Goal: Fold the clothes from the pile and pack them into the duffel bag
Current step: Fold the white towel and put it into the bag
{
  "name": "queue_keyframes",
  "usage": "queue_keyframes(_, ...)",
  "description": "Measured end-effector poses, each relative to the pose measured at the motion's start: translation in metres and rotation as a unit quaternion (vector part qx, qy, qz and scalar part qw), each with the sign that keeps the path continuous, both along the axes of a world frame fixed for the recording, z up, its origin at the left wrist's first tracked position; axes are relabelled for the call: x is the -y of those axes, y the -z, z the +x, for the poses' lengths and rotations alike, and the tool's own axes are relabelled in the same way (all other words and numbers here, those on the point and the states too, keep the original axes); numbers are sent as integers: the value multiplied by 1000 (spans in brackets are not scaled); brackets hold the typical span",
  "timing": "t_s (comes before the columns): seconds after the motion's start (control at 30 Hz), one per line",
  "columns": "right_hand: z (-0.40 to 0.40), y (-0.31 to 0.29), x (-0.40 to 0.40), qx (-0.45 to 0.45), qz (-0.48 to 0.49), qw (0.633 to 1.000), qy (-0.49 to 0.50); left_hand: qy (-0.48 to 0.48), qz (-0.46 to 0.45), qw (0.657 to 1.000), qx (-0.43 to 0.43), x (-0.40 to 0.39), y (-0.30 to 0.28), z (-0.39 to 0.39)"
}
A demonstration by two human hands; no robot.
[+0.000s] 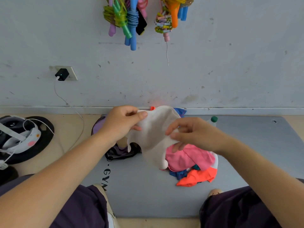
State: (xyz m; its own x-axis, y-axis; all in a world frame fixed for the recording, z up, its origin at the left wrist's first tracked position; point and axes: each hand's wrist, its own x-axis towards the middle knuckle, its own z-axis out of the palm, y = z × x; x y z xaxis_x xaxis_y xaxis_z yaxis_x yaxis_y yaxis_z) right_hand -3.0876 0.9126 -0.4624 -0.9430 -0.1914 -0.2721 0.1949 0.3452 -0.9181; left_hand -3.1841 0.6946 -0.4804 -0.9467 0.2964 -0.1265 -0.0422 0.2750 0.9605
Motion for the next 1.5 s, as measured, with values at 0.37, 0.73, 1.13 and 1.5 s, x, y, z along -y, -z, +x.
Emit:
queue_keyframes(0.37, 4, -4, 26, -255, 183, 946, 76, 133, 110, 981, 92, -20, -9, 24)
queue_keyframes(0.73, 4, -8, 25, -393, 277, 864, 148, 158, 116, 973, 118, -22, -14, 28)
queue_keyframes(1.13, -6, -20, -39, -220, 332, 916, 49, 76, 8, 992, -102, 1, -25, 5)
queue_keyframes(1.5, -7, -22, -30, -189, 114, 966, 136, 98, -31, 976, -194, 7, -25, 7)
